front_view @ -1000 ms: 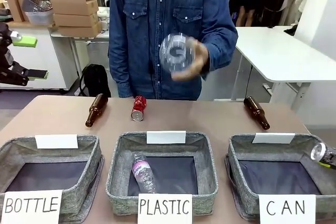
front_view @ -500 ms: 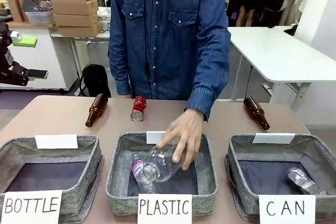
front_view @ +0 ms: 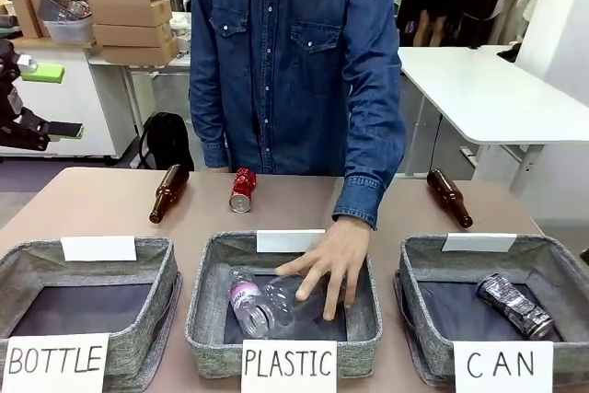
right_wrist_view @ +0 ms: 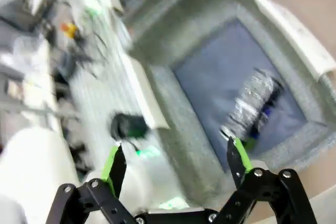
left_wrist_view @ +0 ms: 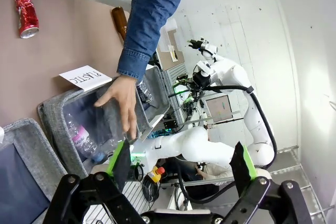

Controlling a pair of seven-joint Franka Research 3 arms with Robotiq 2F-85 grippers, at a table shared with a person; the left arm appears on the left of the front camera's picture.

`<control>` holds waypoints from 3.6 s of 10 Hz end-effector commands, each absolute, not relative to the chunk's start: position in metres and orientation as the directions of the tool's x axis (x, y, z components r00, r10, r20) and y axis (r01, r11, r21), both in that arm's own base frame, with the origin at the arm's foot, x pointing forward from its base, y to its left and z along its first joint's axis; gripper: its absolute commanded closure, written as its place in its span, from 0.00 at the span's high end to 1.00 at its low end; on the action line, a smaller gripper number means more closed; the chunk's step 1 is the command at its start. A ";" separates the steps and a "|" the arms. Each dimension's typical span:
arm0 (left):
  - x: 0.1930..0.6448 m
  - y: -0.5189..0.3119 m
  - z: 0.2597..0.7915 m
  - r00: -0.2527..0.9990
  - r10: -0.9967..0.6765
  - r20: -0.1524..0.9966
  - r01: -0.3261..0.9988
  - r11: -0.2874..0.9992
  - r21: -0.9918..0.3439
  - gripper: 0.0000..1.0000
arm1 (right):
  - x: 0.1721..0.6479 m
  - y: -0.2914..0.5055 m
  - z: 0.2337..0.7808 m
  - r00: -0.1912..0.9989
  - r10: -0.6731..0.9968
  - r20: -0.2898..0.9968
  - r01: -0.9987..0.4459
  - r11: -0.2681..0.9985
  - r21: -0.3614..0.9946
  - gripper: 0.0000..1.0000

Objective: Sort the can waste into the basket.
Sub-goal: Pick up the can waste from the table and place it in the right Fabric basket.

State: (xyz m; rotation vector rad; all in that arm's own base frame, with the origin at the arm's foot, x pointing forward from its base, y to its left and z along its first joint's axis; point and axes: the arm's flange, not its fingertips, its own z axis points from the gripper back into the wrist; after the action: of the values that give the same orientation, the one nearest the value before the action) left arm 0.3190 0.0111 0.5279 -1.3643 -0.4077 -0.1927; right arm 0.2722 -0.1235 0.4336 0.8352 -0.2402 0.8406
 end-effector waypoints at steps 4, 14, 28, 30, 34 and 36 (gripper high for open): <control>0.320 0.011 0.528 0.905 0.106 0.412 0.390 0.181 -0.903 1.00 | 0.302 -0.119 0.504 0.886 -0.440 -0.147 0.004 -0.310 0.951 1.00; 0.320 0.011 0.528 0.905 0.106 0.412 0.390 0.181 -0.903 1.00 | 0.303 -0.125 0.500 0.955 0.112 0.274 -0.283 0.073 0.956 1.00; 0.418 -0.077 0.518 0.933 -0.258 0.252 0.359 0.612 -0.705 1.00 | 0.303 -0.125 0.500 0.955 0.112 0.274 -0.283 0.073 0.956 1.00; 0.456 -0.112 0.492 0.936 -0.295 0.192 0.342 0.637 -0.691 1.00 | 0.303 -0.125 0.500 0.955 0.112 0.274 -0.283 0.073 0.956 1.00; 0.492 -0.140 0.469 0.939 -0.312 0.146 0.310 0.579 -0.754 1.00 | 0.303 -0.125 0.500 0.955 0.112 0.274 -0.283 0.073 0.956 1.00; 0.441 -0.049 0.549 0.943 -0.234 0.238 0.327 0.505 -0.799 1.00 | 0.303 -0.125 0.500 0.955 0.112 0.274 -0.283 0.073 0.956 1.00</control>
State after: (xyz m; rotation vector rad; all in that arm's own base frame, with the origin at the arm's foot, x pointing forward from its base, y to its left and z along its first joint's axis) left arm 0.4776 -0.1018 0.5039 -0.9167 -0.0470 -0.3672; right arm 0.3045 -0.1217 0.4982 1.4741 -0.1398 0.2761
